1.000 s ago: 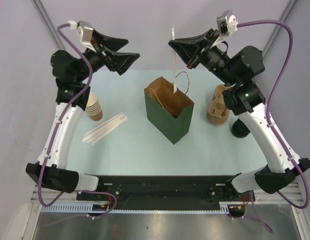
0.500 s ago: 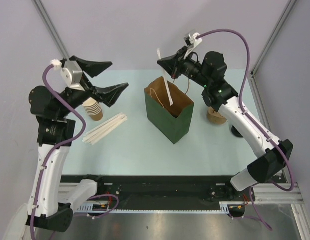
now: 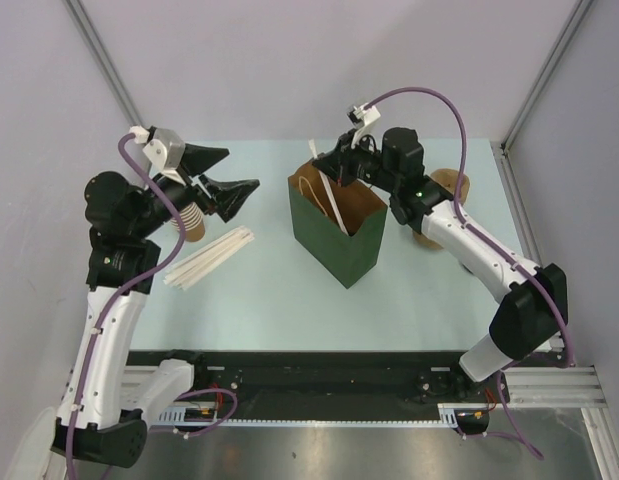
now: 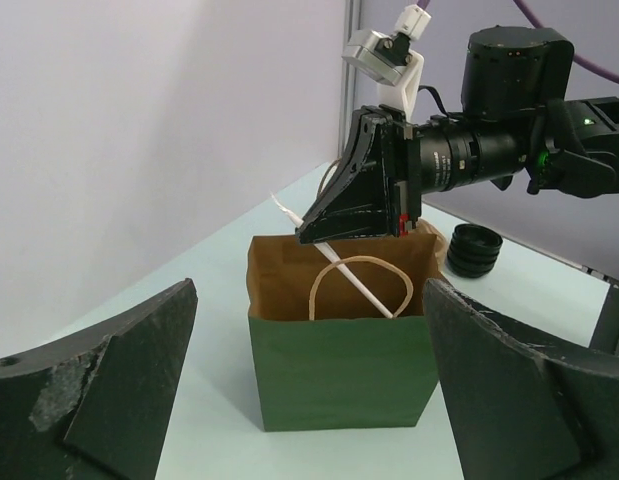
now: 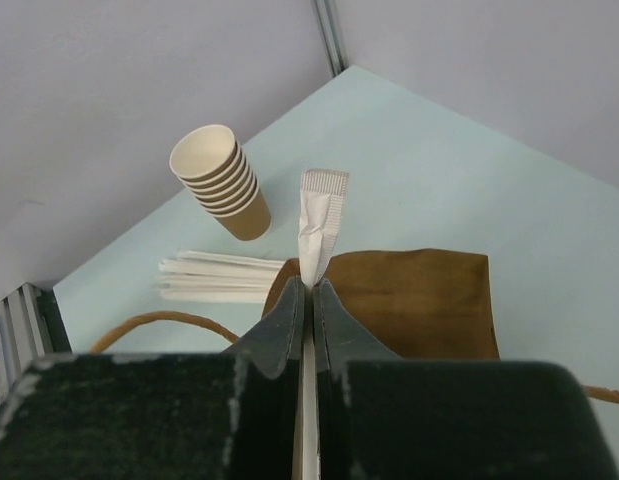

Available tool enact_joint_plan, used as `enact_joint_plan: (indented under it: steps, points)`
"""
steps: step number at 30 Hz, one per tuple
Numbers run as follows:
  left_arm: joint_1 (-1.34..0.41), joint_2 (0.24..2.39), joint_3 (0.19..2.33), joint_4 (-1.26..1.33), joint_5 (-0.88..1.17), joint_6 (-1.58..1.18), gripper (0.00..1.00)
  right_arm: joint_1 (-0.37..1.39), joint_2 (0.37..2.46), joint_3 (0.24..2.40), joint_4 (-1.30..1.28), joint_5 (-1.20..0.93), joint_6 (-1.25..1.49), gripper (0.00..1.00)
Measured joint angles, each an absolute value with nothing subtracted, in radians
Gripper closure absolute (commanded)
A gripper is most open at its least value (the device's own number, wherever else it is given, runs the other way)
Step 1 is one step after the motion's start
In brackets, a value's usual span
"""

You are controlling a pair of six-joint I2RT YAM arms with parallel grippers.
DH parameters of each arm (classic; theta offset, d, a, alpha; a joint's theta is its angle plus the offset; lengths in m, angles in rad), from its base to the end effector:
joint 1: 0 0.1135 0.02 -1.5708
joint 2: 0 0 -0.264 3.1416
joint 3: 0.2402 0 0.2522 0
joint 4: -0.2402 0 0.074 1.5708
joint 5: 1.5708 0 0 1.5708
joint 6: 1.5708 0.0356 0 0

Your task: Pack the takeout coffee

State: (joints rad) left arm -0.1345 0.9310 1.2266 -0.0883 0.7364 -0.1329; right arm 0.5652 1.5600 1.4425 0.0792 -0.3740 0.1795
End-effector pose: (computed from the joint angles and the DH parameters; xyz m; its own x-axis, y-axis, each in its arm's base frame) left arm 0.1727 -0.0475 0.4747 0.1027 -0.1130 -0.9883 0.7711 0.6367 0.0073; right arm 0.3093 0.2116 0.4042 -0.1759 0.0853 -0.9807 -0.7881 0.5848 0.1922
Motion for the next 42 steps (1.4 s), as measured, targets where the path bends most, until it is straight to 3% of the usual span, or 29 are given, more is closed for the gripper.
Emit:
enact_joint_plan:
  steps: [5,13,20,25,29,35,42]
  points:
    - [-0.116,0.931,1.216,-0.128,0.728,-0.152,0.00,0.565,1.562,1.412,0.065,-0.374,0.179,0.92]
    - [-0.088,0.949,1.208,-0.206,0.727,-0.157,0.00,0.562,1.562,1.377,0.023,-0.370,0.192,0.64]
    - [-0.069,1.002,1.248,-0.336,0.711,-0.151,0.01,0.556,1.549,1.371,0.008,-0.363,0.216,0.51]
    - [-0.065,1.109,1.446,-0.555,0.709,-0.104,0.01,0.554,1.467,1.371,0.014,-0.355,0.224,0.32]
    - [-0.062,1.201,1.617,-0.730,0.703,-0.043,0.00,0.554,1.373,1.383,0.017,-0.344,0.200,0.04]
    - [-0.052,1.257,1.726,-0.952,0.710,0.061,0.01,0.510,1.237,1.451,-0.056,-0.301,0.132,0.00]
    - [-0.052,1.249,1.694,-1.077,0.668,0.145,0.00,0.308,1.039,1.448,-0.275,-0.274,0.099,0.00]
